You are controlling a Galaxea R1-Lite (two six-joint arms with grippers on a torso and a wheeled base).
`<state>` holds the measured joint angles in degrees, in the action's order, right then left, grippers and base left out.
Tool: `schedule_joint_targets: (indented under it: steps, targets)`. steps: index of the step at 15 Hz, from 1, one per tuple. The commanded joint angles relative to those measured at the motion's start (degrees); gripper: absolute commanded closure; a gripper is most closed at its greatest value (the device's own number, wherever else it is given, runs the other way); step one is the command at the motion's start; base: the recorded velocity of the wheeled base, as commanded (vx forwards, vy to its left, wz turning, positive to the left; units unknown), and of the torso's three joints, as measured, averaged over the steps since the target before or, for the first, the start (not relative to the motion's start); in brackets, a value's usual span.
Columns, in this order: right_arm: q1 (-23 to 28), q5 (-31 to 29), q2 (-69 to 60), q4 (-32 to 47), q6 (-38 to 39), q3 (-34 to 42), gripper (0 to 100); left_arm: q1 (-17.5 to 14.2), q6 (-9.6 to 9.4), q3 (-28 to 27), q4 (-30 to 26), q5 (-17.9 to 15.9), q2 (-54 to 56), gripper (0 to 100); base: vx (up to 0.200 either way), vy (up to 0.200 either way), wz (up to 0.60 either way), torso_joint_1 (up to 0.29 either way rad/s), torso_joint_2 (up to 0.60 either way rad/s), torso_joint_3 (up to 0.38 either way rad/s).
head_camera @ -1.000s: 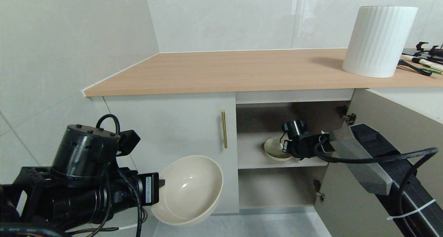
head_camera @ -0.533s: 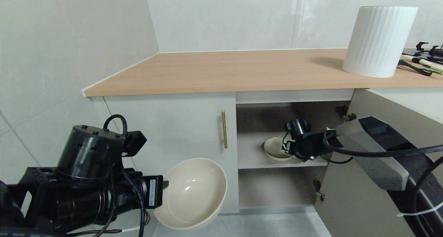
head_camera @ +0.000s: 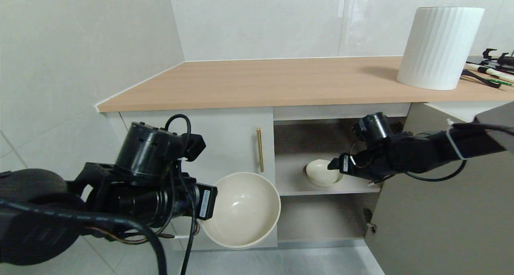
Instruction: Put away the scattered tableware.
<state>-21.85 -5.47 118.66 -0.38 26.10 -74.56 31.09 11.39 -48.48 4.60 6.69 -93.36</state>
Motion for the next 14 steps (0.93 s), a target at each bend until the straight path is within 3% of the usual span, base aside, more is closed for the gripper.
schedule_joint_targets:
  steps: [1,2,5,7,14]
  targets:
    - [-3.20,4.77,-13.28,0.29,-1.93,5.83,0,0.03,-1.01,-3.29,0.06,0.07,-5.96,100,0.000,0.000,0.00,0.000,0.00,0.000]
    - [-6.28,8.02,-19.43,3.89,-2.02,6.88,0,0.38,-1.28,-6.63,0.06,-0.01,-10.09,100,0.000,0.000,0.00,0.000,0.00,0.000]
    - [-9.27,7.76,-20.58,9.17,-2.11,5.74,0,3.02,-2.77,-12.43,0.06,3.24,-15.19,100,0.000,0.000,0.00,0.000,0.00,0.000]
    - [-10.32,8.64,-20.58,9.96,-2.19,5.65,0,4.69,-2.25,-12.34,0.06,6.14,-17.04,100,0.000,0.000,0.00,0.000,0.00,0.000]
    - [-13.75,10.40,-13.63,11.72,-1.84,4.42,0,9.26,-0.58,-11.64,4.02,9.74,-17.30,100,0.000,0.000,0.00,0.000,0.00,0.000]
